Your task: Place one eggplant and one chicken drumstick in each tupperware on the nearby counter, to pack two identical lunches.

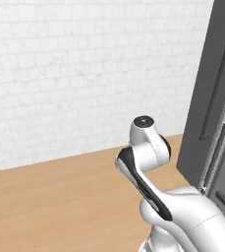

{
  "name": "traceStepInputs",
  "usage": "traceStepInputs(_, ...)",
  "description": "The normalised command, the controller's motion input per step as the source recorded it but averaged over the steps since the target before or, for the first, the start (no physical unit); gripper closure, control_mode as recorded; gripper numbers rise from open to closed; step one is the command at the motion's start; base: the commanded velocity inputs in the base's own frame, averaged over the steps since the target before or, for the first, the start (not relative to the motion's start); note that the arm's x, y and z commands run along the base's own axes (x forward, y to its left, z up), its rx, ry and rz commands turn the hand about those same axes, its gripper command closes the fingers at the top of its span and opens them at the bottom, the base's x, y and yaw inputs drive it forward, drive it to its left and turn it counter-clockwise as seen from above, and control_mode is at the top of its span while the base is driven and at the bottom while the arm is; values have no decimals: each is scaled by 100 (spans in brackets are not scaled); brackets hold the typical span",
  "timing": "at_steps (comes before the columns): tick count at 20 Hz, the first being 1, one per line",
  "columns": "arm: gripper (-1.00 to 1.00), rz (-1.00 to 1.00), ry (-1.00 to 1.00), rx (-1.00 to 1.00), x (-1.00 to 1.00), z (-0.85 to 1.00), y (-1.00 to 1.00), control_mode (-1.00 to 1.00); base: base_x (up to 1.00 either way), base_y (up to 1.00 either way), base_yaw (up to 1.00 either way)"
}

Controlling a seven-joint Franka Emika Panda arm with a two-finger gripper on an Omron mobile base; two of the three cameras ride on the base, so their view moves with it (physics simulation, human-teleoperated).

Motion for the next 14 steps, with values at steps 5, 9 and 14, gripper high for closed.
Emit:
traceStepInputs(5,-100,0,0,0,0,0,0,100,100,30,-21)
traceStepInputs(9,-100,0,0,0,0,0,0,100,100,22,-37)
traceStepInputs(14,-100,0,0,0,0,0,0,100,100,5,-53)
